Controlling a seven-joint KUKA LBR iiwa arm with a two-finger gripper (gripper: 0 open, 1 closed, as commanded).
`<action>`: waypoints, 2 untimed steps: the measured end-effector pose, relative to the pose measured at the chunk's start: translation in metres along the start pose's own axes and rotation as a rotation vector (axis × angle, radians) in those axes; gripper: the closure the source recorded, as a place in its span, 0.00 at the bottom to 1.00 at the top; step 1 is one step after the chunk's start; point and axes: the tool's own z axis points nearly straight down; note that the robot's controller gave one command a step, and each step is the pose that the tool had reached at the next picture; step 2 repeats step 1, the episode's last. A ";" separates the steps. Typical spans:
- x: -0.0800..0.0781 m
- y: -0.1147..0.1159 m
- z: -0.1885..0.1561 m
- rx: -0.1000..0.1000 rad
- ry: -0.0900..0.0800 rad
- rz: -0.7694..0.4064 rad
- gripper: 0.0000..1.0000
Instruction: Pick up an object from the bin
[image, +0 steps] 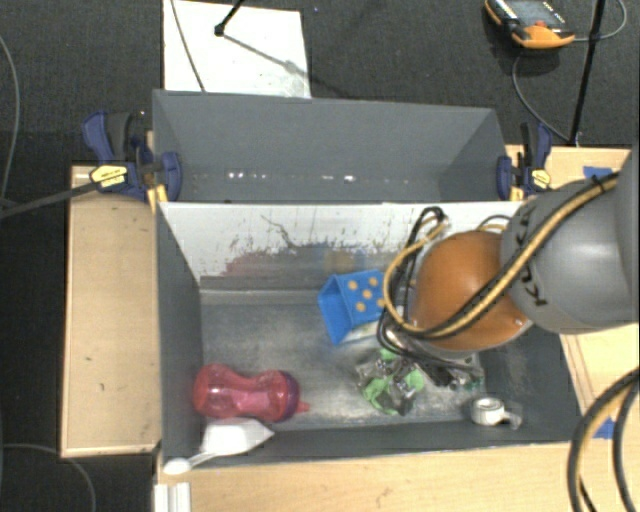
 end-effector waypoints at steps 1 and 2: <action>0.000 0.000 -0.015 -0.001 0.003 0.011 1.00; 0.000 0.000 -0.015 -0.001 0.003 0.011 1.00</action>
Offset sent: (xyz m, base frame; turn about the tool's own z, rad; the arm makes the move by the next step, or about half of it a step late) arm 0.0000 0.0000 0.1148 0.0000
